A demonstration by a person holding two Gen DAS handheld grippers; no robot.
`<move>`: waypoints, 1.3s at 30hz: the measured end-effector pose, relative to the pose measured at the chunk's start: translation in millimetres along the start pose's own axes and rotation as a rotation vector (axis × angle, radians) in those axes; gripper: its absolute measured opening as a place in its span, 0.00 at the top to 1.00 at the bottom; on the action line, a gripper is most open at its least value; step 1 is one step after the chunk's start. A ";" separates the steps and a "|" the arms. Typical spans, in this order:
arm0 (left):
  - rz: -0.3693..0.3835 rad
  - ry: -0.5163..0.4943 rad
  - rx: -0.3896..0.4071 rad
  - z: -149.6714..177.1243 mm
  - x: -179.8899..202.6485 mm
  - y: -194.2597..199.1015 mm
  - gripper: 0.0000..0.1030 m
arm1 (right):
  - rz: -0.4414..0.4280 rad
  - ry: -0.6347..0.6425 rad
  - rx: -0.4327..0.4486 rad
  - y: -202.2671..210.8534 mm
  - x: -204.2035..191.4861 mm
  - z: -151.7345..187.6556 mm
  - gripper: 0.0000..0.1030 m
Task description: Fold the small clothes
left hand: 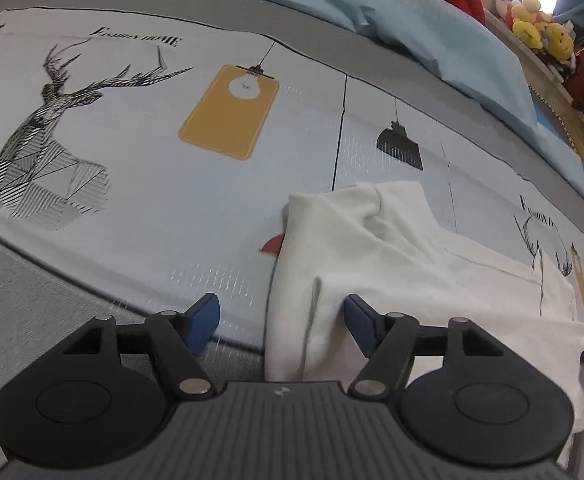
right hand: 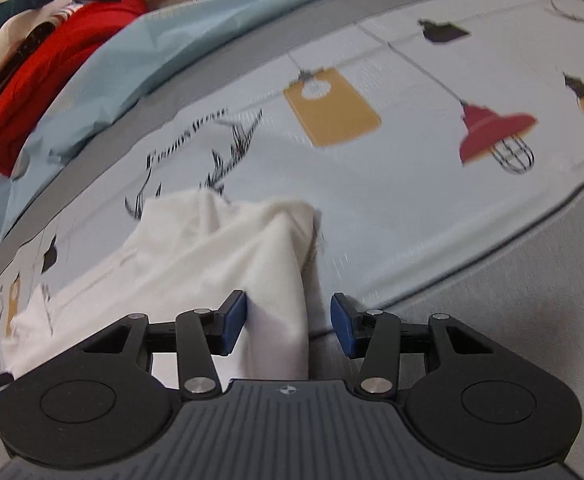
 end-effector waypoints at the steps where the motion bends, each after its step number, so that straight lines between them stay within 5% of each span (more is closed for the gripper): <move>1: 0.013 -0.010 0.018 -1.4 1.8 -1.4 0.38 | 0.006 0.002 0.016 -1.5 -1.6 -1.2 0.55; 2: 0.025 -0.021 0.023 -3.0 3.2 -3.7 0.45 | 0.006 0.001 0.026 -3.0 -2.9 -2.9 0.60; 4: 0.054 -0.045 0.010 -5.7 8.3 -8.6 0.80 | 0.002 0.004 0.030 -6.8 -6.2 -5.7 0.82; 7: 0.039 -0.115 0.014 -8.4 21.0 -11.1 0.88 | 0.019 0.026 0.084 -4.8 -10.6 -11.8 0.95; 13: 0.042 -0.196 0.172 -21.2 46.8 9.2 0.87 | 0.004 0.033 0.282 27.8 -17.0 -30.9 0.99; 16: -0.051 -0.247 0.244 -24.8 57.7 21.8 0.77 | 0.091 0.066 0.391 41.6 -17.0 -35.4 0.97; 20: -0.010 -0.231 0.210 -27.6 58.9 32.8 0.68 | 0.017 0.063 0.293 42.2 -10.0 -32.2 0.95; 24: 0.077 -0.257 0.102 -18.9 60.0 33.0 0.68 | -0.085 0.257 0.120 32.0 -27.6 -7.1 0.94; 27: 0.034 -0.300 -0.094 3.0 53.6 7.8 0.68 | 0.034 0.400 -0.027 8.6 -27.9 20.3 0.91; 28: -0.029 -0.318 -0.161 12.7 49.0 -1.5 0.66 | 0.026 0.399 -0.002 11.4 -26.5 23.4 0.91; 30: -0.085 -0.344 -0.153 22.2 46.4 -1.4 0.55 | 0.033 0.378 -0.011 17.0 -24.1 23.6 0.91; 36: -0.064 -0.251 -0.144 29.6 50.4 31.5 0.56 | 0.187 0.339 0.044 56.4 -21.1 33.3 0.90; 39: -0.083 -0.273 -0.128 40.2 54.2 60.2 0.56 | 0.146 0.294 0.100 98.5 -20.5 38.4 0.90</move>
Point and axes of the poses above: each gripper's, at about its wrist camera, not at the fingertips, and y roughly against the way its jaws point, x to its right, z to its underside, the point moved 3 cm from there along -y, roughly the way its jaws point, and after that the axes turned 10 degrees about z, right-handed, at the moved point
